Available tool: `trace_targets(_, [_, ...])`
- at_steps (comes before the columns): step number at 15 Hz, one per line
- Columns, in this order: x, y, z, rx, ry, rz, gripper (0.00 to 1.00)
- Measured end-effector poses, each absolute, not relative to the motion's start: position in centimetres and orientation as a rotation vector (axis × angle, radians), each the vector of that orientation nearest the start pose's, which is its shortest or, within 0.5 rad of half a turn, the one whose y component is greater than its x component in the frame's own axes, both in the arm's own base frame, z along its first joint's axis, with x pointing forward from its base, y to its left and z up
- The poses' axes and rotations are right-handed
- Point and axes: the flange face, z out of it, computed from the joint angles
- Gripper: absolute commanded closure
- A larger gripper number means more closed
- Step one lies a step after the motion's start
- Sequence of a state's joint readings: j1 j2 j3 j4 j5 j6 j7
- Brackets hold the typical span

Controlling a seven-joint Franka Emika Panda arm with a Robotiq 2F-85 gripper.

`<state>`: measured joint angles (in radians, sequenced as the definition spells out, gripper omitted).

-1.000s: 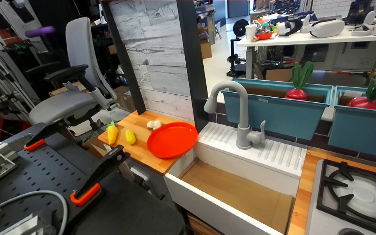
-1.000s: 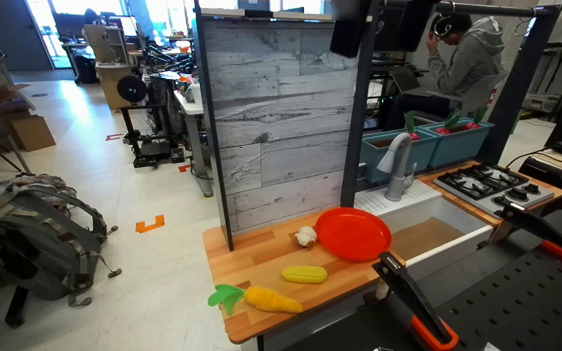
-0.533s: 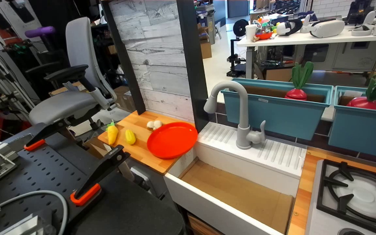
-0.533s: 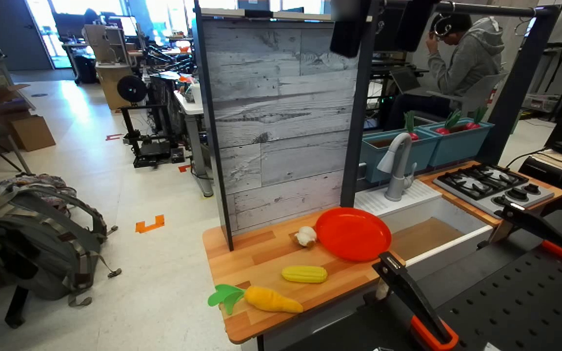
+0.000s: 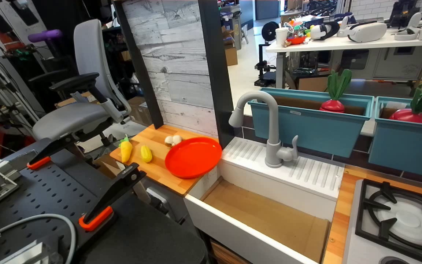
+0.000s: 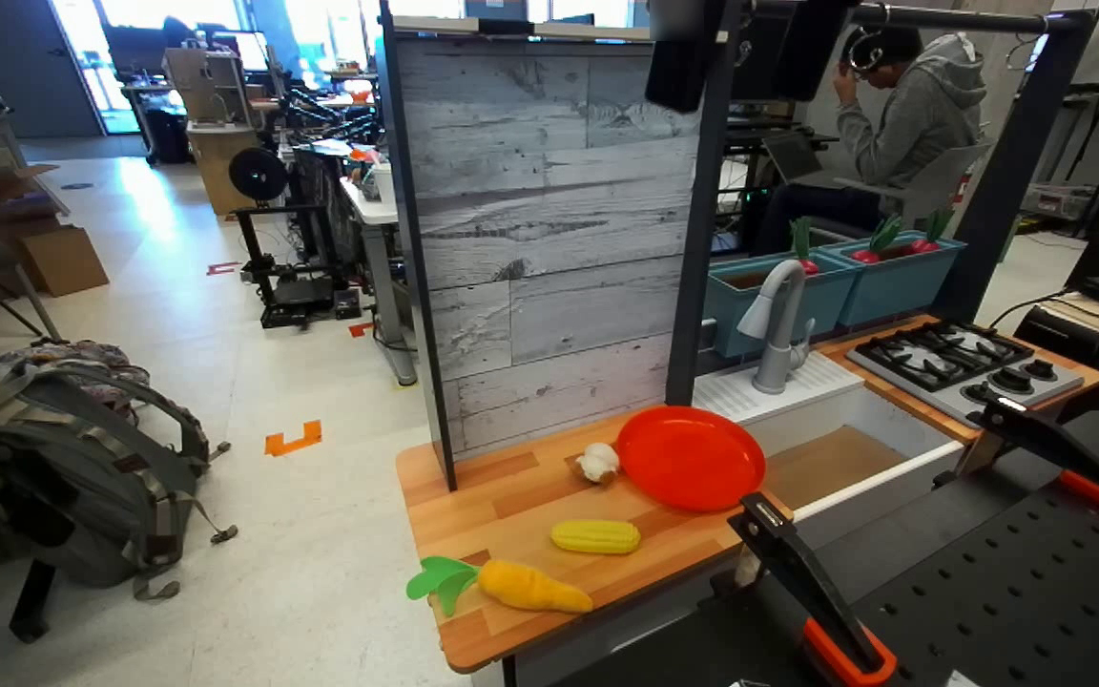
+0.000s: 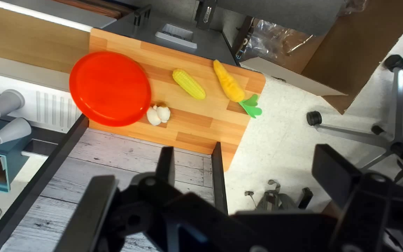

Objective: Move the carrot plushie away from you, then turn the tap nozzle to the right, finally, put the doll on the orange plate

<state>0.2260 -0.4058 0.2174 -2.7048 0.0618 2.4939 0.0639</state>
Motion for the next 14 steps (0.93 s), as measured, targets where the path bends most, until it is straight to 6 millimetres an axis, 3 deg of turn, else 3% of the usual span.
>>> trace_targets(9, [36.4, 16.8, 37.0, -3.082, -0.504, -0.297, 0.0])
trace_targets(14, [39.2, 18.6, 34.9, -3.088, -0.546, -0.219, 0.0])
